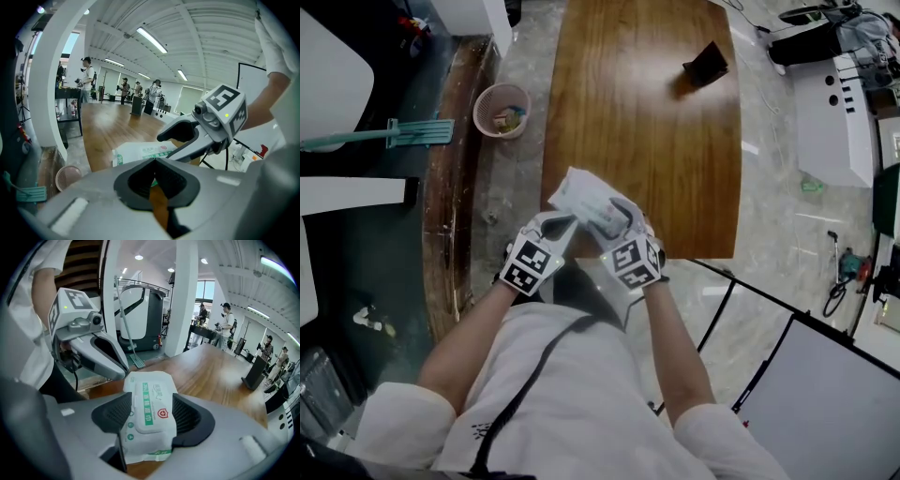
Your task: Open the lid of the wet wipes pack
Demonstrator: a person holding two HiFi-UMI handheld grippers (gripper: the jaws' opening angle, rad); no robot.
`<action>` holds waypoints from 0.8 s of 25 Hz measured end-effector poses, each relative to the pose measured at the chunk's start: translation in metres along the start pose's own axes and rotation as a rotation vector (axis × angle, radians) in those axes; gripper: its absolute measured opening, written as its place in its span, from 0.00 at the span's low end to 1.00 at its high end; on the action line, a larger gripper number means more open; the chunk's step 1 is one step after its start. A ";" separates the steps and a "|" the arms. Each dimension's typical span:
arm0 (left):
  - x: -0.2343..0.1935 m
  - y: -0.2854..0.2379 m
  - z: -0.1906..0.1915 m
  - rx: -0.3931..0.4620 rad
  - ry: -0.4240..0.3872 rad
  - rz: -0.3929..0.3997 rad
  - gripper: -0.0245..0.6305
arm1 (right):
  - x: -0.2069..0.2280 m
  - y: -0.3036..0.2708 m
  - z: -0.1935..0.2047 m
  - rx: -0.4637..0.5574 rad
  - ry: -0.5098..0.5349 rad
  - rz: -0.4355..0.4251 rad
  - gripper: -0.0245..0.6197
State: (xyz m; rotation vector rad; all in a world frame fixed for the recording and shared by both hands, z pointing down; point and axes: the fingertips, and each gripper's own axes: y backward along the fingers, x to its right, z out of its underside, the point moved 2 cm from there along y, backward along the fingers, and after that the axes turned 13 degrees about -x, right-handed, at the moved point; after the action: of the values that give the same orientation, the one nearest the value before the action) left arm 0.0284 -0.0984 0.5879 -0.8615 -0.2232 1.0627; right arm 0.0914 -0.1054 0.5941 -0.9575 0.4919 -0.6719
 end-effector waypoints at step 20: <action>0.003 -0.032 0.010 -0.050 0.025 -0.001 0.05 | 0.003 -0.016 0.006 -0.038 0.052 -0.057 0.48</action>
State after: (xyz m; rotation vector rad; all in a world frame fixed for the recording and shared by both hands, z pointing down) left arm 0.0459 -0.0975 0.6160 -0.9188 -0.2297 1.0480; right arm 0.0925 -0.1102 0.6105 -0.9945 0.5263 -0.7420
